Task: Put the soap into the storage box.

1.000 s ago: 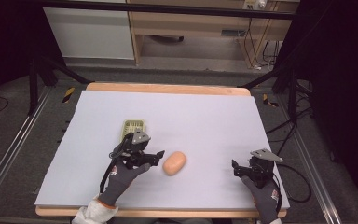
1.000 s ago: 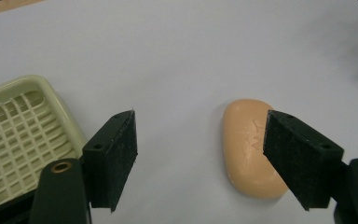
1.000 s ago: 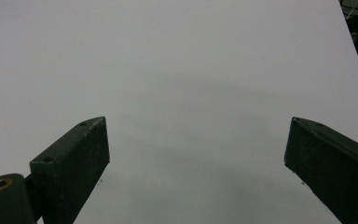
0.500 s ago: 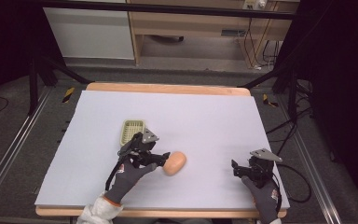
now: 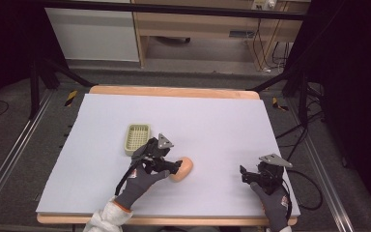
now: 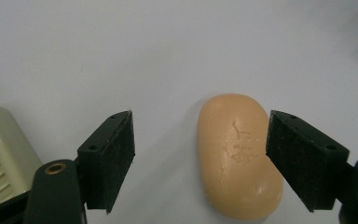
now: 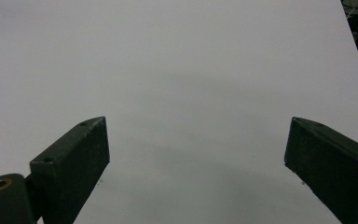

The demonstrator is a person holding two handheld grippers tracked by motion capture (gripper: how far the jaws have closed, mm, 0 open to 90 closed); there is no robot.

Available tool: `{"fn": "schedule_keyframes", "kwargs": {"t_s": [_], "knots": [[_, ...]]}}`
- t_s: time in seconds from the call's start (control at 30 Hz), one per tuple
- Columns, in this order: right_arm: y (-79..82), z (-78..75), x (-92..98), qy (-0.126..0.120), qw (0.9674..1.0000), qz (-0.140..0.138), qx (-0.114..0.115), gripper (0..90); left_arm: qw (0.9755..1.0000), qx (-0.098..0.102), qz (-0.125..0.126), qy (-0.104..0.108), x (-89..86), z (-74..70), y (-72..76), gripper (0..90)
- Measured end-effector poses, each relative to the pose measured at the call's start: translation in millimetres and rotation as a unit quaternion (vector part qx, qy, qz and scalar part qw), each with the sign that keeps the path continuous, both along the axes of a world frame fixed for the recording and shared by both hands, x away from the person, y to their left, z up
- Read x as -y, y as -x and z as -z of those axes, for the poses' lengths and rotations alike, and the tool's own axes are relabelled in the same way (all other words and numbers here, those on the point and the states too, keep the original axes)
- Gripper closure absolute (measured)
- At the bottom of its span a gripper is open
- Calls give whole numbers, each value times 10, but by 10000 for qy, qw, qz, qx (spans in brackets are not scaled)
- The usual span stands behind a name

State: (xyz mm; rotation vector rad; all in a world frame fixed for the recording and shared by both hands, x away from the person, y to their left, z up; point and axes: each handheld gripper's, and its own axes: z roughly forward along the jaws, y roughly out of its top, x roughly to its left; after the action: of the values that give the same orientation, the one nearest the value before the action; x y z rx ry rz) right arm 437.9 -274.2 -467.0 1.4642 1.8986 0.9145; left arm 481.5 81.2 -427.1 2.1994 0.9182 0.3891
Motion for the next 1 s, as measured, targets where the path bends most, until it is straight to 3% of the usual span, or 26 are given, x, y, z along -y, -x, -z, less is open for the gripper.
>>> {"fn": "schedule_keyframes", "kwargs": {"t_s": [1.0], "knots": [[-13, 15, -7, -3, 10000, -20, -88, 69, 9978, -278, 310, -522, 332, 231, -12, 194]]}}
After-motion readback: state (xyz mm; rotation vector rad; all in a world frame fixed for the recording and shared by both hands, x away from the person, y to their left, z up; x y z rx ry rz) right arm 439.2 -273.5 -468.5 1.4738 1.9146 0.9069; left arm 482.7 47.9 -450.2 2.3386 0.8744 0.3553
